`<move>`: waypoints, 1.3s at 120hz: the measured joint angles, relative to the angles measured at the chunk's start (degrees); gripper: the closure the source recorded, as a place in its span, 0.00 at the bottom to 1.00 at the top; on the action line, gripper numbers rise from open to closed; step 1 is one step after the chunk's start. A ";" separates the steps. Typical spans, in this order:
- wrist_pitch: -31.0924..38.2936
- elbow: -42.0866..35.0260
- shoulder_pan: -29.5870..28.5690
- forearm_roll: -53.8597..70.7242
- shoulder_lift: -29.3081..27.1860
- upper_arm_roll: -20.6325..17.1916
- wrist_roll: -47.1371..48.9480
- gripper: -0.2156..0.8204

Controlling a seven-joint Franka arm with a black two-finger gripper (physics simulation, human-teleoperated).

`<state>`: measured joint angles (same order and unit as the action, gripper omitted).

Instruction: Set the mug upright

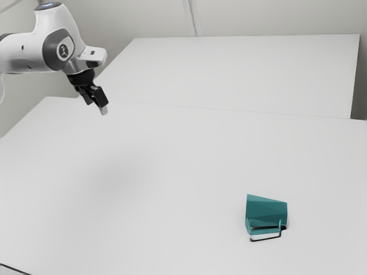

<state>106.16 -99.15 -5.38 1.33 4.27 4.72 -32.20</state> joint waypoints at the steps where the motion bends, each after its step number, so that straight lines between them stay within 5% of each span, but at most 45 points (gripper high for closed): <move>1: 0.05 -0.04 -0.11 -0.02 -0.02 0.00 0.18 0.21; 29: 1.37 -13.70 -1.21 -7.11 -9.76 0.15 4.60 0.21; 52: 1.81 -25.56 4.52 -21.00 -12.04 3.43 7.29 0.21; 105: 7.11 -34.82 18.09 -41.75 -6.38 5.11 10.98 0.21; 156: 18.67 -34.54 29.89 -59.46 -0.14 5.21 13.26 0.21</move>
<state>124.83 -133.69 24.50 -58.13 4.13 9.94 -18.94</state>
